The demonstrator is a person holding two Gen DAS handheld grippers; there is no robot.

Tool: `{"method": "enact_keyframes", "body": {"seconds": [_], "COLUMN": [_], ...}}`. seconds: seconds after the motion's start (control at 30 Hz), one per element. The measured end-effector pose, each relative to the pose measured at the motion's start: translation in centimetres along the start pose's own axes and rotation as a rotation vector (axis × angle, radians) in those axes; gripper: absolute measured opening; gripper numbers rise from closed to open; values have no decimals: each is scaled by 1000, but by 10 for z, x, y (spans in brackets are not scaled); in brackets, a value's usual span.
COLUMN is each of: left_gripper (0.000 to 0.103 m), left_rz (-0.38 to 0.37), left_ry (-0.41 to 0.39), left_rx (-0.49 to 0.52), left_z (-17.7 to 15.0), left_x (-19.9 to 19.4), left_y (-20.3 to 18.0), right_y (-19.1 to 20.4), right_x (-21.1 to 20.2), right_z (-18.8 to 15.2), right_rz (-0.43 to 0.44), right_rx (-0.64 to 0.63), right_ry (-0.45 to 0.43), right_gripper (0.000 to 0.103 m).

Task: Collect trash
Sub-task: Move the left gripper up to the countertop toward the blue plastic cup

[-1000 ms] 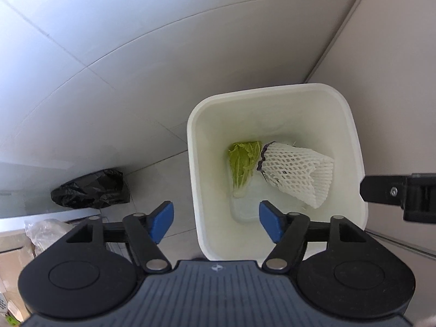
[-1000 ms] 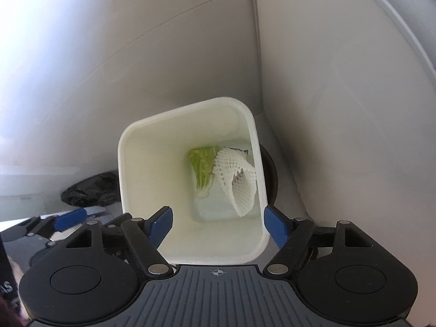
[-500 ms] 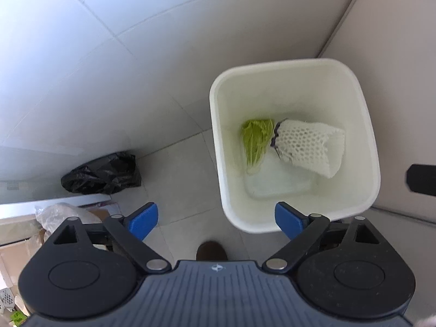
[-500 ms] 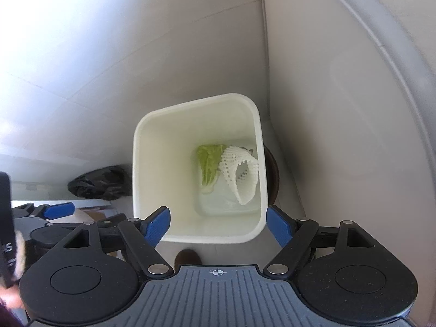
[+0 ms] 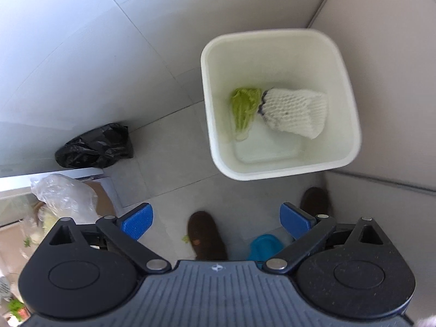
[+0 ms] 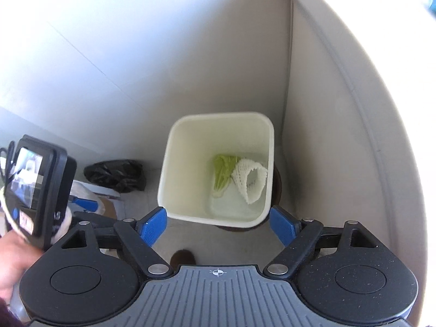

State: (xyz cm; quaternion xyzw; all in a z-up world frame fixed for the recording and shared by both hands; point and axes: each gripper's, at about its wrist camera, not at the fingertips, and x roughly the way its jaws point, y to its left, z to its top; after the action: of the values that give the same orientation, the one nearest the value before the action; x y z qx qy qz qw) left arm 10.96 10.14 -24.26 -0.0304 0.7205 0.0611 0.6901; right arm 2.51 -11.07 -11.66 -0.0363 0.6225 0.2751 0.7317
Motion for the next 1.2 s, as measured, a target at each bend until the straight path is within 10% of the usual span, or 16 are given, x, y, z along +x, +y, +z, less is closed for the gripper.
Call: {"method": "enact_keyframes", "body": {"seconds": [0.6,1.2], "left_gripper": [102,102], "left_rz": [-173,-262], "left_ry": [-306,-458], "left_rx": [56,171], "left_z": [-3,8], "left_x": [-127,-188], "left_y": [-42,-107], "right_y": [-52,-127], "right_x": [-132,-172], "right_z": [-30,-67], "right_rz": [-99,-265], "right_rx": [175,356], "right_ry": [-387,-463], "right_gripper": [94,99]}}
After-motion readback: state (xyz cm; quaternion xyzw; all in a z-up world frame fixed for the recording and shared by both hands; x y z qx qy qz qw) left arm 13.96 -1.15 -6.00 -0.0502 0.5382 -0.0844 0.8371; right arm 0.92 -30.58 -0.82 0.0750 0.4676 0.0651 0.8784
